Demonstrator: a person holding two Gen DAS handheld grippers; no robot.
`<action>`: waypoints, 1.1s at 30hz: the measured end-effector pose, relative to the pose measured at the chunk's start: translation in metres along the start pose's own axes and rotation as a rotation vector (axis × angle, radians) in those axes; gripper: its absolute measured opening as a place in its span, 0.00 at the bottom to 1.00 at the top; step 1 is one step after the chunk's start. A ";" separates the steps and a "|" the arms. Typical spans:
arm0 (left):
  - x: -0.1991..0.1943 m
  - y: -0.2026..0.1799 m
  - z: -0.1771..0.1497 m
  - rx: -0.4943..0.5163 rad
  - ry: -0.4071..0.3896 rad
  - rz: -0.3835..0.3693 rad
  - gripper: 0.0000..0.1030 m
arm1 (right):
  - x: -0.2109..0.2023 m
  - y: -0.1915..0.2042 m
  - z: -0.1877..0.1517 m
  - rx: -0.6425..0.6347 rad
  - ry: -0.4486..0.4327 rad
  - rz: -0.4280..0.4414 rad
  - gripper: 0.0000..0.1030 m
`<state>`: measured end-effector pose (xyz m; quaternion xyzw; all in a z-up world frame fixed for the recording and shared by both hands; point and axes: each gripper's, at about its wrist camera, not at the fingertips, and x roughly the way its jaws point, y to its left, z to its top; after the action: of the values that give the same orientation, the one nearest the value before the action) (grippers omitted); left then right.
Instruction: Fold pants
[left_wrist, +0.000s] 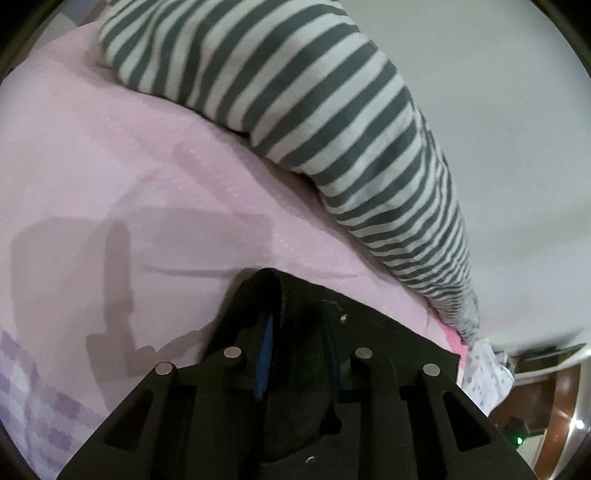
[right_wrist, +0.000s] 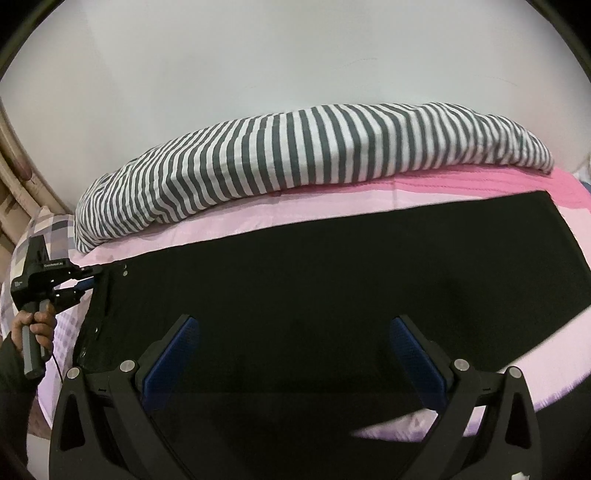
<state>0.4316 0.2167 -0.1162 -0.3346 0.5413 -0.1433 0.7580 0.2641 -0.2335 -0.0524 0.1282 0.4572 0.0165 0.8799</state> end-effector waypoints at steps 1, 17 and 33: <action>0.000 -0.002 -0.001 0.000 0.009 -0.011 0.21 | 0.003 0.001 0.003 -0.008 -0.002 0.001 1.00; 0.011 -0.031 -0.011 0.090 -0.035 -0.038 0.12 | 0.053 0.003 0.057 -0.309 0.115 0.125 1.00; -0.066 -0.085 -0.074 0.300 -0.271 -0.129 0.07 | 0.119 0.024 0.128 -0.830 0.541 0.412 0.66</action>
<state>0.3520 0.1661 -0.0259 -0.2681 0.3844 -0.2243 0.8544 0.4394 -0.2202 -0.0717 -0.1521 0.5882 0.4004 0.6860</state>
